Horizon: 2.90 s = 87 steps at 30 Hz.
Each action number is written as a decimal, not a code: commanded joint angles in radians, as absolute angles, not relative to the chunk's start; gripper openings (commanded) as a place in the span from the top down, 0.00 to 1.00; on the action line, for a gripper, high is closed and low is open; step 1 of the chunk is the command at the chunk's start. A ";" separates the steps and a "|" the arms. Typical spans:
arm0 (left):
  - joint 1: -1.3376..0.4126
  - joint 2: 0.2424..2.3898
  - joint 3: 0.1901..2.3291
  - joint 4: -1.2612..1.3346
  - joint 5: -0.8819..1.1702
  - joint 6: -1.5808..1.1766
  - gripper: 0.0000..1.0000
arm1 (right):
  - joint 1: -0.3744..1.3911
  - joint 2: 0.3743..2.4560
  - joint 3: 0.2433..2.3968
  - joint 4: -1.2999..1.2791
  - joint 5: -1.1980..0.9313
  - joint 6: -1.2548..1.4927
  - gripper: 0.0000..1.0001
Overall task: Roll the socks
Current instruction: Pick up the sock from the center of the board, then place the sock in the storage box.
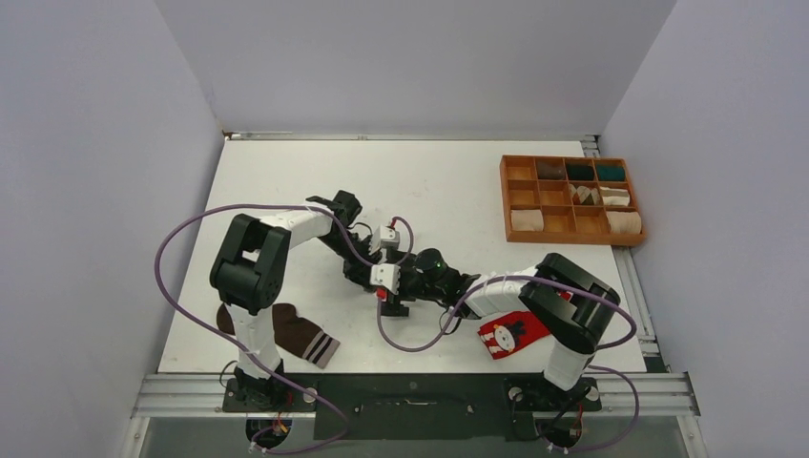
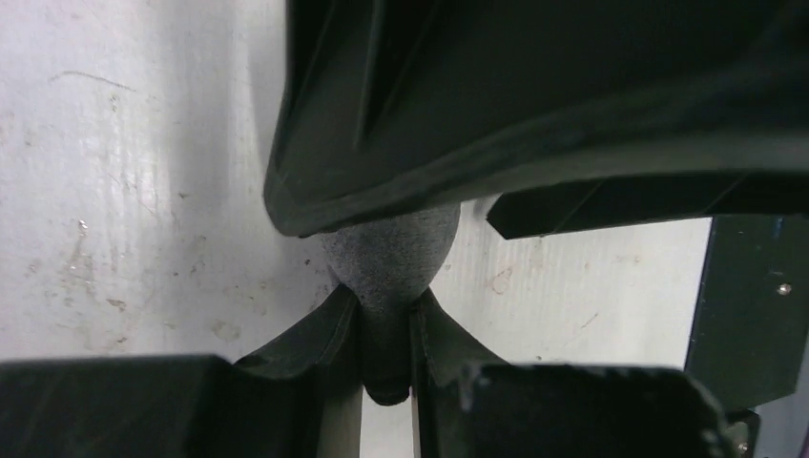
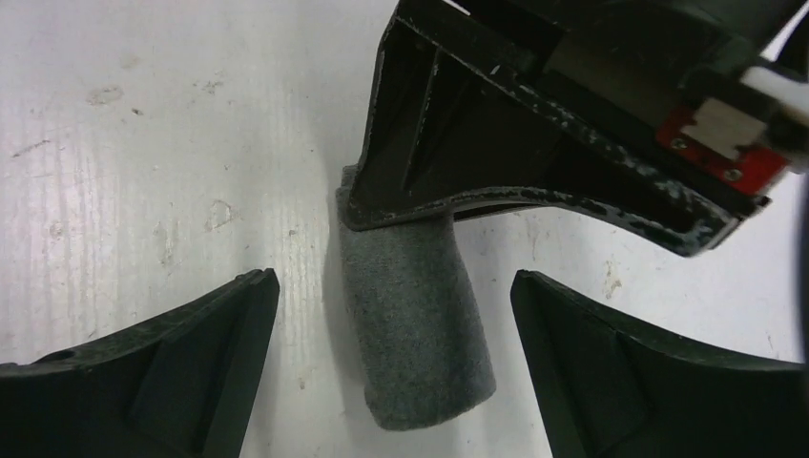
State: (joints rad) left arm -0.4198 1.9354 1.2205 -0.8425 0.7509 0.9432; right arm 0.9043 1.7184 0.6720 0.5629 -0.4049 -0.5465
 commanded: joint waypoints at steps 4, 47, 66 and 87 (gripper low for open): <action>-0.426 1.996 1.213 -0.958 0.716 0.961 1.00 | 0.910 1.798 0.814 0.454 -0.389 -0.644 0.09; 0.049 1.488 1.162 -0.862 0.663 0.734 0.12 | -0.052 1.903 1.415 -0.202 0.101 -0.100 0.95; 0.049 1.541 1.150 -0.864 0.687 0.739 0.12 | -0.175 2.046 1.319 -0.069 -0.174 -0.152 0.95; 0.049 1.570 1.144 -0.856 0.689 0.738 0.12 | -0.166 2.144 1.376 -0.232 -0.010 -0.130 0.74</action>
State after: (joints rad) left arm 0.0437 1.5570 1.1469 -0.8814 0.6628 0.7403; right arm -0.1604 2.1002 1.4071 -0.1143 -0.0830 -0.1223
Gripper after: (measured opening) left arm 0.883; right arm 0.232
